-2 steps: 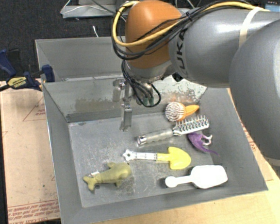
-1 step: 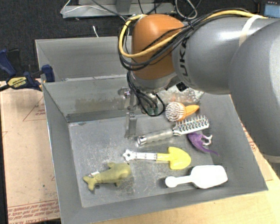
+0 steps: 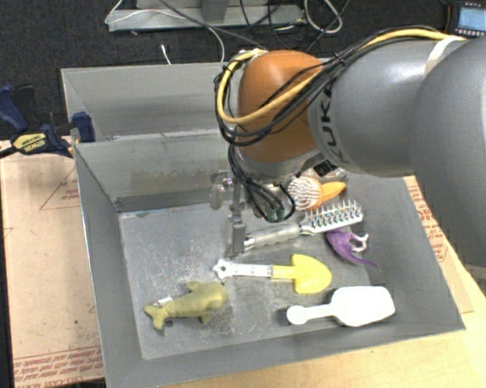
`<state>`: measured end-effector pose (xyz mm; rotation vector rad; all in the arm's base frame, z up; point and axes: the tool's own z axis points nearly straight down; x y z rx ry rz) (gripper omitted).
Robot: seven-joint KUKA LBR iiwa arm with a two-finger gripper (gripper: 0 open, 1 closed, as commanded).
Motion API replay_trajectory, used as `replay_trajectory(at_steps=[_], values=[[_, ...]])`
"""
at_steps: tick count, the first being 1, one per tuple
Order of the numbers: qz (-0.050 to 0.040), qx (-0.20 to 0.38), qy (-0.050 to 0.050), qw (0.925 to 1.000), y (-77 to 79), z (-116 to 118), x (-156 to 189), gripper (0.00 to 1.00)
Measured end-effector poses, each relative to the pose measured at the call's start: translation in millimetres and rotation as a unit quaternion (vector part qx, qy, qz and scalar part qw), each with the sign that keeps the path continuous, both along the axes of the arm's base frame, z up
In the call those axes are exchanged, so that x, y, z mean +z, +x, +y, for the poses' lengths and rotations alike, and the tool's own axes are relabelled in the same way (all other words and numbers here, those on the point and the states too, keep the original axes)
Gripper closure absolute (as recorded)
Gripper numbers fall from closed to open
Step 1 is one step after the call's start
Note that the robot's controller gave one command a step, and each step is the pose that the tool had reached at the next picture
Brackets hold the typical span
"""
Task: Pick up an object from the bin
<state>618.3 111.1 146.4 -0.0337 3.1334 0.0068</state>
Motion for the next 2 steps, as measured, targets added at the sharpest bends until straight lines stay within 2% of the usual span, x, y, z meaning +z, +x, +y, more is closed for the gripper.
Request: replay_trajectory(at_steps=[1,2], values=[[0.001,0.014,0.0,0.9999,-39.8,11.2,-32.5,0.0],[-0.0033,0.007,0.001,1.0,-27.6,14.8,-37.7,0.0]])
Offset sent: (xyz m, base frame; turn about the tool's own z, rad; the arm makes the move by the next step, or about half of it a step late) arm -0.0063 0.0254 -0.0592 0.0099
